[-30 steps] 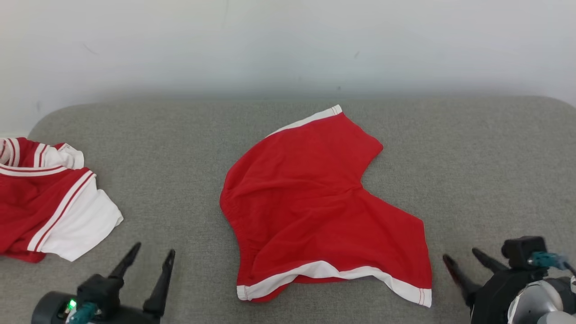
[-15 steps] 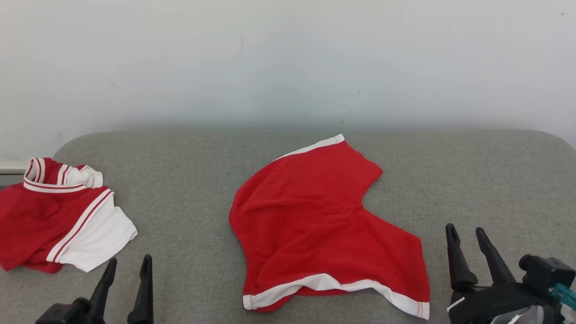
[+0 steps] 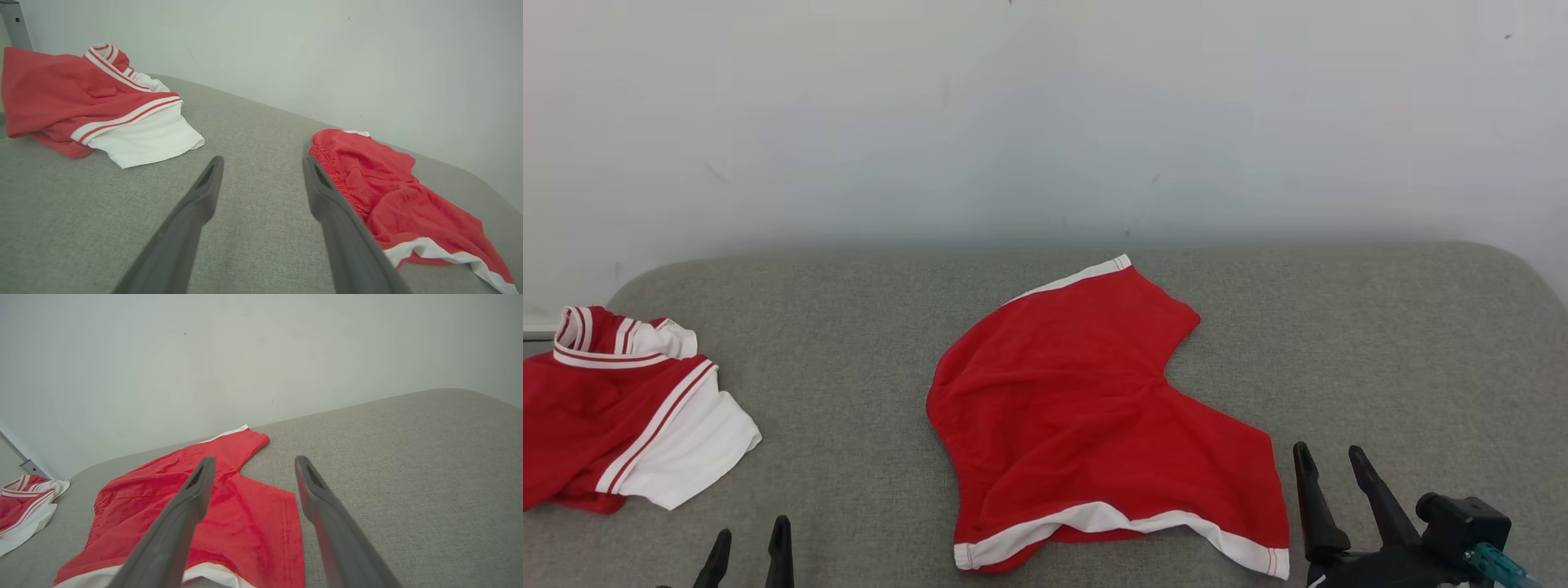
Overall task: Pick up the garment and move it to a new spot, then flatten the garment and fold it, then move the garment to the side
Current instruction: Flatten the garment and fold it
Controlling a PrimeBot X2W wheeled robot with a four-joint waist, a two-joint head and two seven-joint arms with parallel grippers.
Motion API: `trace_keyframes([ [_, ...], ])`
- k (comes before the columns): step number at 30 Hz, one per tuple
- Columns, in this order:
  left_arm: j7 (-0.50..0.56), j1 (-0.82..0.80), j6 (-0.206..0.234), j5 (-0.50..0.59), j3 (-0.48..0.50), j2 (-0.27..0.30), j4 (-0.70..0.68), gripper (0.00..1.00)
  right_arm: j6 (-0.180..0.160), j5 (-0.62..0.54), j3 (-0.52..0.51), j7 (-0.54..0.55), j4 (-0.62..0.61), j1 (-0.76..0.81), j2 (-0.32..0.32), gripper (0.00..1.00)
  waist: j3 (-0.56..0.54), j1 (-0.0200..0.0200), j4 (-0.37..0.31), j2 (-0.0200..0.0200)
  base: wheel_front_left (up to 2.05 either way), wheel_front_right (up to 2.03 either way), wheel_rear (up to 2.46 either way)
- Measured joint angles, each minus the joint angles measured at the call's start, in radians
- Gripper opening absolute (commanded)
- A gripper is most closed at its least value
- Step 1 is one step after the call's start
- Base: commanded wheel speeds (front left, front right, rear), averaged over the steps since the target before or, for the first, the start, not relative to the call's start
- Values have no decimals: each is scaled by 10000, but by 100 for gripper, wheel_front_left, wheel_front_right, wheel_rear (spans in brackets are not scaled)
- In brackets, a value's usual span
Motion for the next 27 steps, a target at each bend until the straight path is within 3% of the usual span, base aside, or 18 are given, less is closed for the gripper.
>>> trace_keyframes([
  [27,709,31,0,573,121,-261,-508,100,105,-165,-19,-186,468,-37,125,100,153,0,-102,0,0,0,0],
])
